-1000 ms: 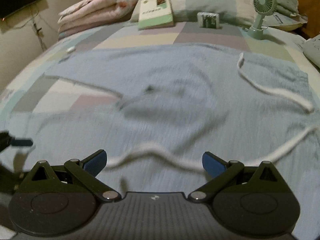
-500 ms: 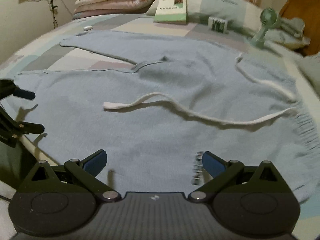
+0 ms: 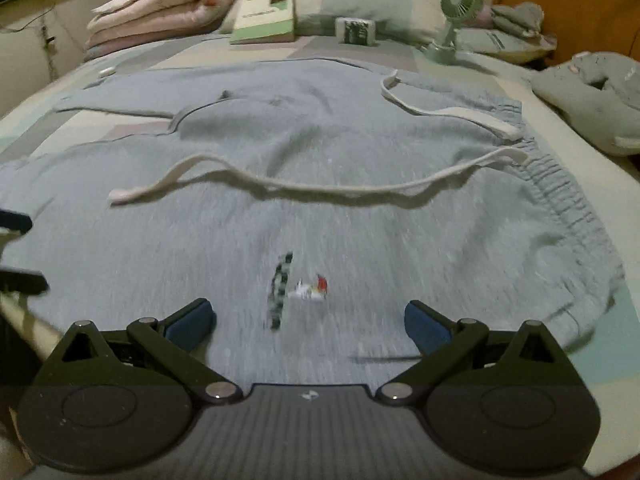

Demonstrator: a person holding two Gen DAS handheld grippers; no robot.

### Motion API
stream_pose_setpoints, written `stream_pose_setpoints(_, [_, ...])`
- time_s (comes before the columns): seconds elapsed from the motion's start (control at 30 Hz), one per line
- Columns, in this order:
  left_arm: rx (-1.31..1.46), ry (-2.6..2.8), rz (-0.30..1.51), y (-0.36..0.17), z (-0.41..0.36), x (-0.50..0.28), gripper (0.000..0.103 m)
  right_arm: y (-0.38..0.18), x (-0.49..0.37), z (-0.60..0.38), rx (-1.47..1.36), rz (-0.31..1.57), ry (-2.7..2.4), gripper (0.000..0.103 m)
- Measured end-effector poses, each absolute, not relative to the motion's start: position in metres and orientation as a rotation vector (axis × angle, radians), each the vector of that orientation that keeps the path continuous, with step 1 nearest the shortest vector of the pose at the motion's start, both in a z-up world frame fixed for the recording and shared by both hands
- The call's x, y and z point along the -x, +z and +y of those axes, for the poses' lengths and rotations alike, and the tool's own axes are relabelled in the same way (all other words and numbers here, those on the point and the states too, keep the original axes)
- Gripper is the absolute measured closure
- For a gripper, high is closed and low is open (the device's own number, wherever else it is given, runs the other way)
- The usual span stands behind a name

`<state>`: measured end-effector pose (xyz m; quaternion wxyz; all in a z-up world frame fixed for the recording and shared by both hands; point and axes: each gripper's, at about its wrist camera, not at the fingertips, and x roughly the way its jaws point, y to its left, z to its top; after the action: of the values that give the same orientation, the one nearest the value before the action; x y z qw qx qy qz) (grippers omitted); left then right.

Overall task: Fold clothes
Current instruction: 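Hover both open grippers over the spread sweatpants, adjusting position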

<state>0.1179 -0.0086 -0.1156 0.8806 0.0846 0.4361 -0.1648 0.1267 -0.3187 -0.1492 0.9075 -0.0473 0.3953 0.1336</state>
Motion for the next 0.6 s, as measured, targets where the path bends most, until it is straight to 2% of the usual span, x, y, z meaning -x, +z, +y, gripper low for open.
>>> stream_pose_setpoints(0.17, [-0.202,-0.341,0.969,-0.104,-0.012,-0.125,0.003,-0.15,-0.123,-0.318,0.098,0.793,0.265,0.0])
stream_pose_setpoints(0.37, [-0.11,-0.425,0.862,-0.066,-0.029,-0.166,0.003,-0.145,-0.122,-0.316,0.084,0.792,0.242,0.0])
stream_pose_setpoints(0.6, [0.008,-0.48,0.801,-0.06,-0.04,-0.252,0.003,-0.125,-0.127,-0.325,0.015,0.727,0.23,0.0])
